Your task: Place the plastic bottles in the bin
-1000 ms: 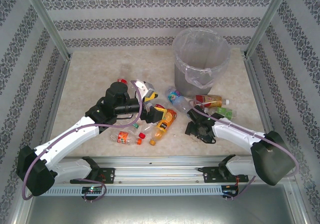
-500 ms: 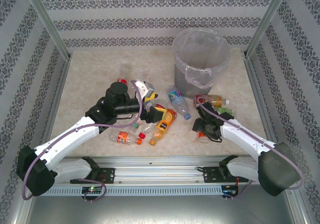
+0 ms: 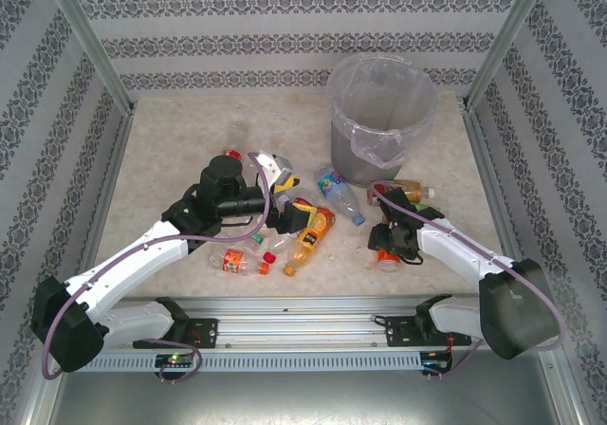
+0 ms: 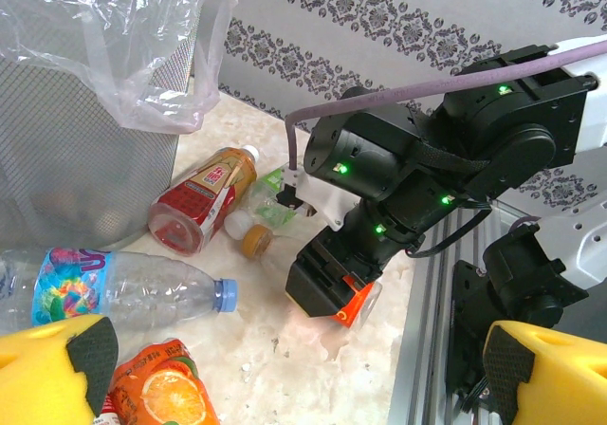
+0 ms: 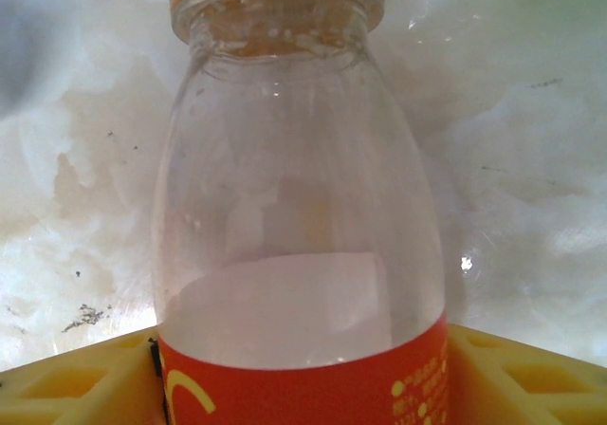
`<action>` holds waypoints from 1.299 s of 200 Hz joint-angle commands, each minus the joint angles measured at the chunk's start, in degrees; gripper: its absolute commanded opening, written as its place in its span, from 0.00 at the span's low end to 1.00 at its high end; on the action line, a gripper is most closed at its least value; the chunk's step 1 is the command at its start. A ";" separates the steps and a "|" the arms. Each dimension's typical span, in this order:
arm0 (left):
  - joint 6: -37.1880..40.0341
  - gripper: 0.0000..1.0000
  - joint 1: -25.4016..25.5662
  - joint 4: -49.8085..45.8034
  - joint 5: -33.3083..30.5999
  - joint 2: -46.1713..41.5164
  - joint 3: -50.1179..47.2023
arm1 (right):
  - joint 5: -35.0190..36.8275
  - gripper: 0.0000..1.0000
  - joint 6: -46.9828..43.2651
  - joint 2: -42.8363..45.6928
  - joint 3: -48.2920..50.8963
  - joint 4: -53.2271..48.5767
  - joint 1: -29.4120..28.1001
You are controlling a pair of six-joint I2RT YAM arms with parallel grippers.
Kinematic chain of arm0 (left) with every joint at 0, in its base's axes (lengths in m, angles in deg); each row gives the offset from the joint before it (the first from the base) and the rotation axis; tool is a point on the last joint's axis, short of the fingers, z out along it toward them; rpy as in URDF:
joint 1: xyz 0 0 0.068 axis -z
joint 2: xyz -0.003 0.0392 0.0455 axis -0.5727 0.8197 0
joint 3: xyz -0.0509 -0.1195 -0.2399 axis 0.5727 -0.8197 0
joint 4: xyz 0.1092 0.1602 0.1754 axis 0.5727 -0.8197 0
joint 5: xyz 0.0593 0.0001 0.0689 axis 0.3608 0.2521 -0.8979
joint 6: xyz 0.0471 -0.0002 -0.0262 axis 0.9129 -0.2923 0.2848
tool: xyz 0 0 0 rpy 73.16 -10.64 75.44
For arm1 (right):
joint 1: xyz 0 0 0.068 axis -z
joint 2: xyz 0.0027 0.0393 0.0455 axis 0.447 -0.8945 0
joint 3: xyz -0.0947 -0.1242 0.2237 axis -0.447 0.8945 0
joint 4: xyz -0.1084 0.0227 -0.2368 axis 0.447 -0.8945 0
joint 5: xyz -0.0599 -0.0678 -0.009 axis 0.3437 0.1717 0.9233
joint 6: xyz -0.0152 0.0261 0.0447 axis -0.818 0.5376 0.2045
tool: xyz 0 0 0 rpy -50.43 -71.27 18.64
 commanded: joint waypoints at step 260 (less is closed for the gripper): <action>-5.62 1.00 0.41 13.92 -3.59 3.92 6.55 | 4.28 0.49 -13.18 26.67 -19.38 -6.23 -0.93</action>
